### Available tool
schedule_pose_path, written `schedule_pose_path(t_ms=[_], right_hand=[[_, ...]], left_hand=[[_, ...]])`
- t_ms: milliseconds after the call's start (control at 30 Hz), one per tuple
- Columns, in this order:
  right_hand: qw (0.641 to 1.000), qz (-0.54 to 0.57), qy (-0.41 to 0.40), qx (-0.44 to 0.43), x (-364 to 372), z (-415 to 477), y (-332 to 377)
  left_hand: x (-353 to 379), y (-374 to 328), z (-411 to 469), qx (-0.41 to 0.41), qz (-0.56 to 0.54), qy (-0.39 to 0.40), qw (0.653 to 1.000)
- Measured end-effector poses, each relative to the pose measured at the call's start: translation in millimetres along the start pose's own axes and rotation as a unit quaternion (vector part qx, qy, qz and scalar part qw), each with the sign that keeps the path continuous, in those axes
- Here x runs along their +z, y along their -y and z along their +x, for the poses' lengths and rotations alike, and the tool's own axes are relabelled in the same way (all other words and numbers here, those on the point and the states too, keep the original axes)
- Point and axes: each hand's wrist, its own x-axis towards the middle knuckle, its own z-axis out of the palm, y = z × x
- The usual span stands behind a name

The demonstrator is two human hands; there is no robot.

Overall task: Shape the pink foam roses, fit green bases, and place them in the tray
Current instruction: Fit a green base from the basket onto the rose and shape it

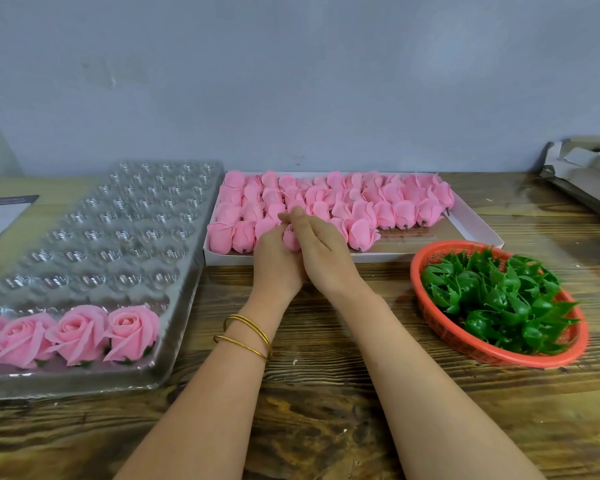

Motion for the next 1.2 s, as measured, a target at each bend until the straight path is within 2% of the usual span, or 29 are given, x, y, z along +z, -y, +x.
schedule_pose_path(t_ms=[233, 467, 667, 1067, 1200], right_hand=[[1.0, -0.001, 0.015, 0.027, -1.2, 1.1, -2.4], [0.998, 0.034, 0.0, 0.058, -3.2, 2.9, 0.3], [0.99, 0.105, -0.017, 0.094, -2.8, 4.6, -1.1], [0.989, 0.082, -0.061, 0.108, -6.0, 8.4, -2.9], [0.988, 0.045, -0.109, 0.1, -9.9, 9.2, -2.0]], left_hand=[[0.2, -0.1, -1.5, -0.053, -0.082, -0.008, 0.995], [-2.6, -8.5, -5.5, -0.029, -0.106, -0.016, 0.994], [-0.7, -9.1, -5.8, -0.046, -0.123, -0.028, 0.991], [2.6, -5.7, -6.3, -0.053, -0.136, -0.01, 0.989], [1.5, -6.8, -7.0, -0.053, -0.159, -0.007, 0.986]])
